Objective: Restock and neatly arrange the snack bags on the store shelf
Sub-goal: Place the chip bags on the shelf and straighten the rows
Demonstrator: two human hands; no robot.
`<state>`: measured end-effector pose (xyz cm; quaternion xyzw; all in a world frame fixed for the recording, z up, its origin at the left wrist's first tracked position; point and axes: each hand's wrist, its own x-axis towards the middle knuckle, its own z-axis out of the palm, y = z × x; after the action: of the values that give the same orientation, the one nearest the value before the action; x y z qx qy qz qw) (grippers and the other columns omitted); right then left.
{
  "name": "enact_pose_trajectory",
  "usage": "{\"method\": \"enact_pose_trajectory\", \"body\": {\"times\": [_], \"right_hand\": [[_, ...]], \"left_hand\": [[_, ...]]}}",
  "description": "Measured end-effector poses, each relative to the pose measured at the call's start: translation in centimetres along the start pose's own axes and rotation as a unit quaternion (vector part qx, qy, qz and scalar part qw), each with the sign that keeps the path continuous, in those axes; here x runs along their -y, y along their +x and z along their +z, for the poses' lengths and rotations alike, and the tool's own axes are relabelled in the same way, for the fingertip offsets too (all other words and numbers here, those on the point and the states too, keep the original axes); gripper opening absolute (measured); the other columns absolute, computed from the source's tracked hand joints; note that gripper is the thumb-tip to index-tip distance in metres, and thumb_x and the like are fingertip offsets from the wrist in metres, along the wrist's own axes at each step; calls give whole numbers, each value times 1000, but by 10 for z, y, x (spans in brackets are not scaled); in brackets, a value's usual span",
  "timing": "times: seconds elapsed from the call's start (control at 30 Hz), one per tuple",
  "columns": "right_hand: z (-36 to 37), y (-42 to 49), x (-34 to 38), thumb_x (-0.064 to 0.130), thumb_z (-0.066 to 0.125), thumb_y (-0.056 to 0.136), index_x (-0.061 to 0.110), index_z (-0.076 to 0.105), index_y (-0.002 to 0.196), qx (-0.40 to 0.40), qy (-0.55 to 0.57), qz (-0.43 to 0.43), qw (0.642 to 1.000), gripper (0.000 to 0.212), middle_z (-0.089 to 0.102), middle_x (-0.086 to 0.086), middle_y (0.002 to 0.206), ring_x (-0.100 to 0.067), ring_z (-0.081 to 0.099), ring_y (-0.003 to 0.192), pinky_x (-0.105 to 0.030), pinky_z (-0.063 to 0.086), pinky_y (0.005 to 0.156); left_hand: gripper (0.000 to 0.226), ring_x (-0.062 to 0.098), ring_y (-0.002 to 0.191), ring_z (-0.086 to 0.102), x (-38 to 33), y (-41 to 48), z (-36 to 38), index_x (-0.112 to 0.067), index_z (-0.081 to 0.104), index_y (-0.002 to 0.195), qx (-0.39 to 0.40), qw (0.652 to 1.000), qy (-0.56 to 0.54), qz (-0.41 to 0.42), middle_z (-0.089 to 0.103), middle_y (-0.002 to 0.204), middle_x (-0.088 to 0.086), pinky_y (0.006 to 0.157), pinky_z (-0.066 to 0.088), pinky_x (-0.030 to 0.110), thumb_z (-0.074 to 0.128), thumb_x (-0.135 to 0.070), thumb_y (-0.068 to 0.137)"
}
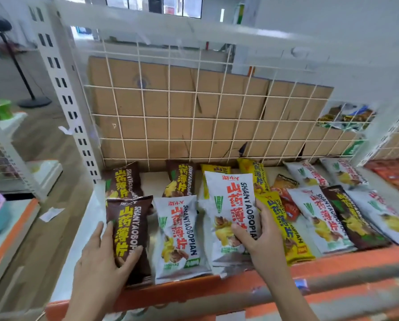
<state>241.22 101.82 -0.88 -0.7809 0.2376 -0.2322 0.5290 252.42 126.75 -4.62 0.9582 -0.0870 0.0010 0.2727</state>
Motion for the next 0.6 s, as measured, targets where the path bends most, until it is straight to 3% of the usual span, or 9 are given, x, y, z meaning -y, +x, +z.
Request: {"method": "enact_pose_trajectory", "body": {"times": [0.1,0.23,0.33,0.37,0.43,0.5,0.6], "right_hand": [[-16,0,-2,22,68,81,22,32,141,-20,4,6,1000,69,37,18,129,5,33,121,0,32,84],[-40,6,-7,25,67,82,27,30,140,-36,11,12,999,68,34,23,125,10,29,116,-13,27,93],[-63,16,-15,21,67,82,33,31,128,-44,17,9,999,60,38,29,114,29,36,98,2,29,84],[-73,20,-20,21,68,82,35,30,125,-46,20,9,999,59,37,31,112,29,36,100,1,30,84],[-93,29,-30,22,68,81,39,30,123,-45,30,12,998,59,33,34,115,13,32,116,-7,30,91],[-115,41,-41,18,69,81,36,32,127,-49,47,19,997,61,33,38,114,5,31,122,0,35,82],[-149,62,-55,15,70,80,34,36,124,-55,42,18,997,59,48,19,122,-4,43,120,2,41,72]], "left_hand": [[95,33,133,33,-3,6,-3,-13,35,142,-20,999,-29,13,31,149,11,104,31,50,46,-65,63],[79,40,125,42,-25,11,0,-11,44,137,-68,993,-45,85,44,139,19,99,35,56,55,-45,67],[72,38,122,44,-51,13,10,-13,48,134,-79,988,-44,123,47,138,15,97,36,56,51,-46,71],[71,38,121,46,-60,14,15,-12,50,132,-80,987,-44,131,48,136,15,97,37,56,49,-48,72],[71,38,115,50,-79,17,27,-6,54,126,-83,983,-39,161,52,130,19,92,41,57,43,-51,72],[69,37,109,54,-101,20,41,-1,58,120,-87,978,-27,188,57,122,22,85,45,56,41,-49,73],[71,32,110,55,-140,20,61,-4,58,121,-73,972,-60,217,58,122,16,85,45,50,40,-58,78]]}}
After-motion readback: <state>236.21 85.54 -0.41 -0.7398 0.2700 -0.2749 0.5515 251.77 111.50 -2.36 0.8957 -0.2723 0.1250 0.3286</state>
